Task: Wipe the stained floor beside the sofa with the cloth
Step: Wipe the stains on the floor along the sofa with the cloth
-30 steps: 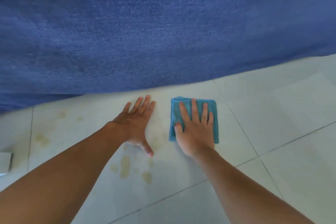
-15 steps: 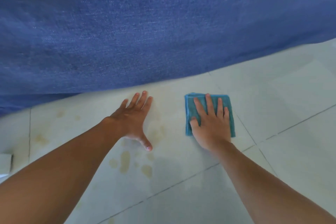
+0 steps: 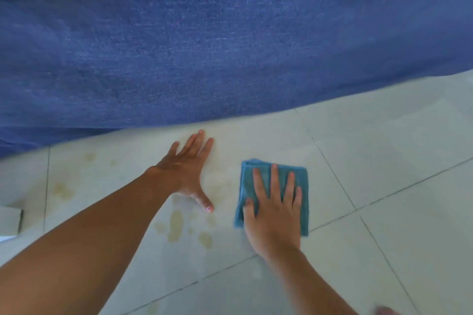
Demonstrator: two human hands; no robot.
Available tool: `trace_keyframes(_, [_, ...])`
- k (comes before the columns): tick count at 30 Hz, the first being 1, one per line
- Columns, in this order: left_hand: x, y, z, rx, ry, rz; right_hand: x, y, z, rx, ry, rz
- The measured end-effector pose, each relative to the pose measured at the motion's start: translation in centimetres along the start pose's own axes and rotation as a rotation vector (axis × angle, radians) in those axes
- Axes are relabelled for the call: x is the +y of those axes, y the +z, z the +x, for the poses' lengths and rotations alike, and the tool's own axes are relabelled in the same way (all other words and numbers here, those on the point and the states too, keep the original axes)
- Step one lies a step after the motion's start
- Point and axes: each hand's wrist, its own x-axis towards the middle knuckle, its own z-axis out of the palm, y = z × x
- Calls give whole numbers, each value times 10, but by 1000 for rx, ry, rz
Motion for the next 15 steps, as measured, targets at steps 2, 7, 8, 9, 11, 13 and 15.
trace_keyframes(2, [1, -4, 0, -6, 24, 24, 28, -7, -40, -69, -100, -15])
trace_keyframes(7, [2, 0, -9, 3, 118, -18, 24, -25, 54, -80, 232, 14])
trace_keyframes(8, [2, 0, -10, 0, 128, -21, 10, -15, 43, -37, 182, 17])
trace_keyframes(9, [1, -2, -11, 0, 136, -20, 0, -6, 17, -27, 71, 13])
trace_keyframes(11, [-5, -10, -14, 5, 145, -19, 14, -3, -44, -17, -125, -23])
trace_keyframes(13, [-14, -16, -20, 14, 145, -6, 47, -7, -42, -46, -133, -56])
trace_keyframes(15, [-26, -12, -31, -8, 123, 3, 48, -12, 7, -31, 53, -68])
